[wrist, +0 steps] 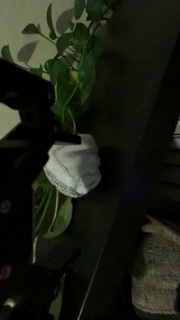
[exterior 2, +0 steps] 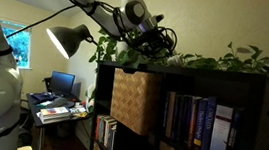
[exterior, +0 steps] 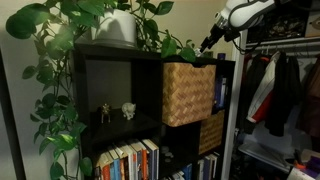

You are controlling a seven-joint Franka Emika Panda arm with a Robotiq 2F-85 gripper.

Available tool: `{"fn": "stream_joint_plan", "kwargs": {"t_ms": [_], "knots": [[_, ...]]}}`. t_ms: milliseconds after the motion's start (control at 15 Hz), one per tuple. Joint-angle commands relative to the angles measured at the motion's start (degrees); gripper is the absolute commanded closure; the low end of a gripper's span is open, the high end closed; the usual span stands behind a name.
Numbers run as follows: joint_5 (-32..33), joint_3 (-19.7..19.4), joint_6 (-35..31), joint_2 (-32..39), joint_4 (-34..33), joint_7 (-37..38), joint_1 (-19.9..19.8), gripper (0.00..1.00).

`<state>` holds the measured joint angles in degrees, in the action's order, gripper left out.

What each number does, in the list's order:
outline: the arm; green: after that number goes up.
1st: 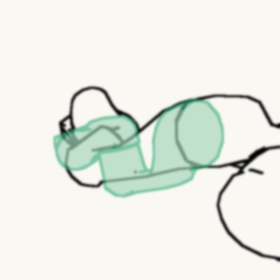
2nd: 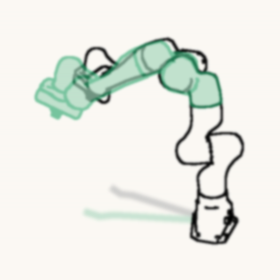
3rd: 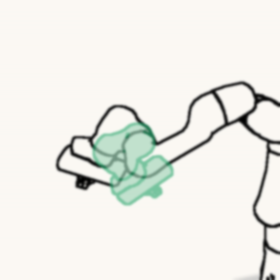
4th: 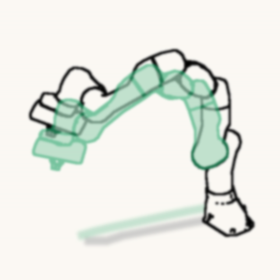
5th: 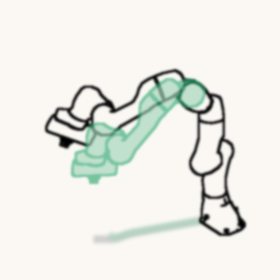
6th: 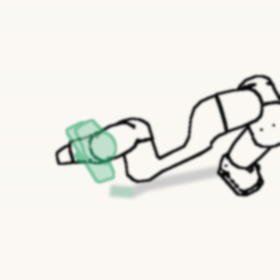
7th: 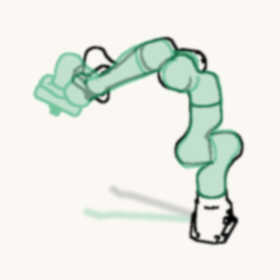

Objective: Pull out the brown basket then put the socks one at a time in the basket then push in the basket

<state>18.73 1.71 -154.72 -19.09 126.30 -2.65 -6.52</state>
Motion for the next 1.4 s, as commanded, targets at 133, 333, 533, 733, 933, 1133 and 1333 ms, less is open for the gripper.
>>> {"fn": "stream_joint_plan", "kwargs": {"t_ms": [133,333,533,733,933,1133,1333], "knots": [[2.0,0.7,-7.6,5.7,-2.1,4.5,-2.5,0.00],[3.5,0.8,-10.2,7.9,-3.1,5.8,-3.3,0.00],[5.0,0.6,-11.7,9.3,-3.9,6.8,-3.7,0.16],[5.9,0.6,-12.6,10.1,-4.2,7.7,-4.0,0.40],[6.1,0.4,-12.9,10.2,-4.1,7.9,-3.8,0.59],[5.1,0.2,-12.6,9.8,-3.5,7.2,-3.3,0.79],[4.6,0.4,-10.7,8.5,-2.6,6.9,-2.9,0.91]]}}
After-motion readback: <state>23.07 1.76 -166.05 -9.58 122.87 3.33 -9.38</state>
